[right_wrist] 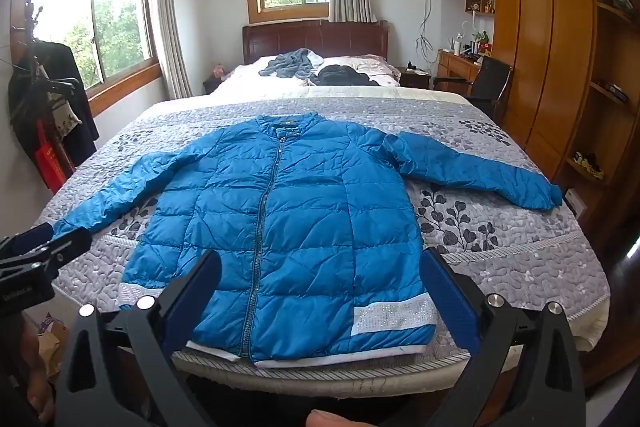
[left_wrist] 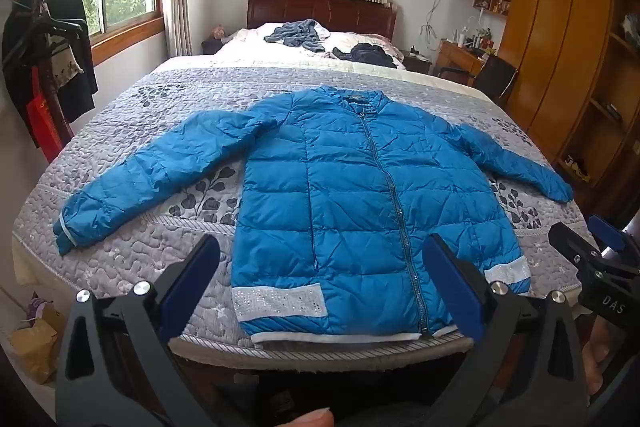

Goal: Fold large clothes

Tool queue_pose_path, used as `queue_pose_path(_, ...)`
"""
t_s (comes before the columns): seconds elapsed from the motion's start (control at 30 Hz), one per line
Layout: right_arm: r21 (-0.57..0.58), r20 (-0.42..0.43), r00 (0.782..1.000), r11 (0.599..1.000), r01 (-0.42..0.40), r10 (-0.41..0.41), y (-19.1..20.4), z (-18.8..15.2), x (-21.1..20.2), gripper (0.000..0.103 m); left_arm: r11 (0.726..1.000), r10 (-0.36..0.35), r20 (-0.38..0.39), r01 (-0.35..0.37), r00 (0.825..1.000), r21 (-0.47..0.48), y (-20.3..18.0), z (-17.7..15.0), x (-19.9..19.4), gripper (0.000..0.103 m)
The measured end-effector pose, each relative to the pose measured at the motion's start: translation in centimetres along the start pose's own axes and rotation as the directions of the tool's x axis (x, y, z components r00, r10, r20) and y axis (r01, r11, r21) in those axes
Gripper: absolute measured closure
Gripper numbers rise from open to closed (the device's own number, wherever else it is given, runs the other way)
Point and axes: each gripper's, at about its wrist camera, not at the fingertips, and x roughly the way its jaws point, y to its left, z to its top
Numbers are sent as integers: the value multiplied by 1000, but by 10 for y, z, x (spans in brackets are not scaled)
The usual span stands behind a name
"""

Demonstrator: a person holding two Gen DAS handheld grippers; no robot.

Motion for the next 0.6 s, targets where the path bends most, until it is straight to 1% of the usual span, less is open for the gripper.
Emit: queue_pose_path(0.6,-2,-2,1000,1000,4,-4,0,0,0,4,1000,4,3,-4,1000,4,-1,1,-1,3)
